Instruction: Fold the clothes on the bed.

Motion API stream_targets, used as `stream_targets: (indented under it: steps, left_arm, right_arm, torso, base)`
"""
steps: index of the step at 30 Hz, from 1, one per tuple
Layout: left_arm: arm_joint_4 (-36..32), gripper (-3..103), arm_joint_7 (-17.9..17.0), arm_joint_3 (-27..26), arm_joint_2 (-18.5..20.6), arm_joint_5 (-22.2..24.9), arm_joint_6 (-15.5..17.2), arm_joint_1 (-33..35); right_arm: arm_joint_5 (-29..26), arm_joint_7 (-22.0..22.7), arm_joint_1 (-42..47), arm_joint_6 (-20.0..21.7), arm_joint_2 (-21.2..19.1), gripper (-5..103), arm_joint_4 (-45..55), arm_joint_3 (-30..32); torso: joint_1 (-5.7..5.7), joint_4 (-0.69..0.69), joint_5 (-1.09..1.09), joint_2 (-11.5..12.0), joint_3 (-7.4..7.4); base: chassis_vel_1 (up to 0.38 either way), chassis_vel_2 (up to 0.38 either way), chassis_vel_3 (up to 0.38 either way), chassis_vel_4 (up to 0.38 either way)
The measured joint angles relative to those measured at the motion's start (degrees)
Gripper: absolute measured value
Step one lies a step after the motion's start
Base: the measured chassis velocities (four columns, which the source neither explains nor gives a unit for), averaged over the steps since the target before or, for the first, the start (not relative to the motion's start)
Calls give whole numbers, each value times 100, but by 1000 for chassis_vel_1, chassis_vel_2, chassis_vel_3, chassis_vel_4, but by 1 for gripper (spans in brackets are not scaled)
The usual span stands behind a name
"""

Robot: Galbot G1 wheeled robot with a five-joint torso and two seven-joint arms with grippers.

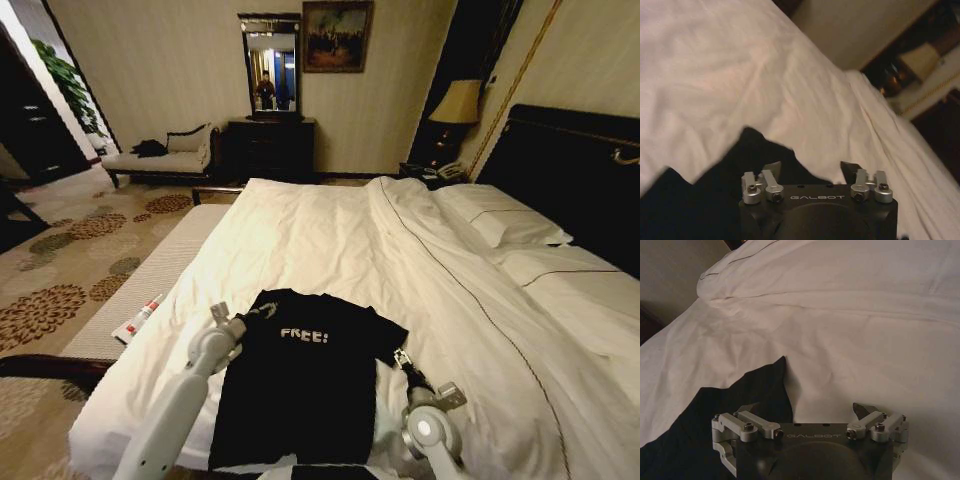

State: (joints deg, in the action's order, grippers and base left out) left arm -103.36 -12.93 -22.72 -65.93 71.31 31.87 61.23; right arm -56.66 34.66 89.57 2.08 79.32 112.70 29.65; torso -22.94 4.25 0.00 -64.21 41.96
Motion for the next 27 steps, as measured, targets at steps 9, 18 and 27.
stream_targets:
  steps: [9, 18, 27]
  left_arm:
    - [977, 99, -232, -197, 44, -143, -338, -161]
    - [1078, 100, -125, -101, -62, -394, -407, -61]
    - [-300, 100, -119, -28, 137, -429, -409, 970]
  right_arm:
    - [0, 6, -33, 14, -3, 100, -22, -45]
    - [3, 6, 67, 16, -5, 100, 52, -16]
    - [34, 6, 142, 7, 5, 100, 108, -7]
  torso:
    - [-1, 1, -1, 0, 0]
    - [-2, 1, 0, 0, 0]
    - [-1, 0, 1, 0, 0]
  base:
    - [0, 0, 0, 0]
    - [0, 0, 0, 0]
    - [0, 0, 0, 0]
